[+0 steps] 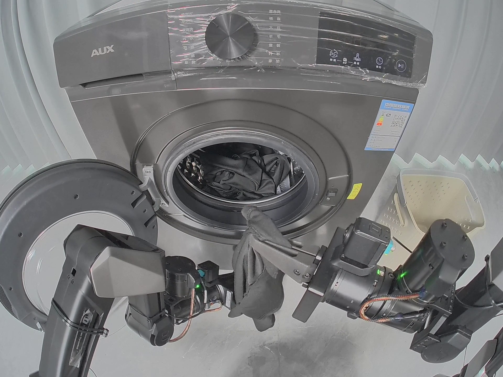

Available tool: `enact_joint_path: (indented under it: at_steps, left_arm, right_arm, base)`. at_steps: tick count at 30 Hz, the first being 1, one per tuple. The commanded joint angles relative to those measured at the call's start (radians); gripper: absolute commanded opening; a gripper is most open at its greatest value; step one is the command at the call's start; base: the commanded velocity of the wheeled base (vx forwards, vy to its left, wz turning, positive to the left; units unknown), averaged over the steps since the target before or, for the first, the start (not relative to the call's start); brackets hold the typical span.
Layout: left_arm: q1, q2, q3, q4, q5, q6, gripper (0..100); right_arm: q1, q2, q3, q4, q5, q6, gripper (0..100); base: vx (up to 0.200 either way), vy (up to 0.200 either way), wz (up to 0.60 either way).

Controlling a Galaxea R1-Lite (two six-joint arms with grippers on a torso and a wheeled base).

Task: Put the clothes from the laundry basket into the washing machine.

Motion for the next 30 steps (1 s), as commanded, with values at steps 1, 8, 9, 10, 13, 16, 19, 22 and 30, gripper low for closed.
enact_joint_path:
  at_steps: [1, 8, 9, 10, 13, 16, 19, 22, 30]
  left_arm:
    - [-0.001, 0.004, -0.006, -0.001, 0.001, 0.000, 0]
    - [0.020, -0.012, 0.000, -0.002, 0.004, 0.003, 0]
    - [0.023, -0.019, 0.003, -0.002, 0.004, 0.003, 0]
    - [0.028, -0.038, 0.011, -0.002, 0.004, 0.003, 0]
    - [0.046, -0.098, 0.041, -0.002, 0.004, 0.003, 0]
    - [0.059, -0.165, 0.075, -0.002, 0.004, 0.001, 0]
    - [0.065, -0.246, 0.118, -0.002, 0.002, 0.000, 0]
    - [0.063, -0.335, 0.176, -0.002, 0.002, -0.002, 0]
    - [0.063, -0.609, 0.327, -0.001, -0.003, -0.014, 0]
  right_arm:
    - [-0.001, -0.001, 0.009, 0.000, 0.001, 0.000, 0]
    - [-0.027, 0.001, 0.015, 0.003, -0.002, -0.002, 0]
    - [-0.033, 0.001, 0.018, 0.005, -0.002, -0.002, 0]
    - [-0.048, 0.001, 0.025, 0.008, -0.004, -0.005, 0]
    - [-0.080, -0.001, 0.055, 0.009, -0.002, -0.011, 0]
    - [-0.106, -0.003, 0.076, 0.009, -0.002, -0.014, 0]
    - [-0.139, 0.001, 0.087, 0.017, -0.015, -0.019, 0]
    - [-0.156, 0.004, 0.087, 0.017, -0.051, -0.019, 0]
    - [-0.203, -0.030, 0.088, 0.019, -0.082, -0.016, 0]
  base:
    - [0.000, 0.000, 0.00]
    - [0.000, 0.000, 0.00]
    - [0.000, 0.000, 0.00]
    - [0.000, 0.000, 0.00]
    - [0.000, 0.000, 0.00]
    - [0.000, 0.000, 0.00]
    - [0.000, 0.000, 0.00]
    - [0.000, 0.000, 0.00]
    - [0.000, 0.000, 0.00]
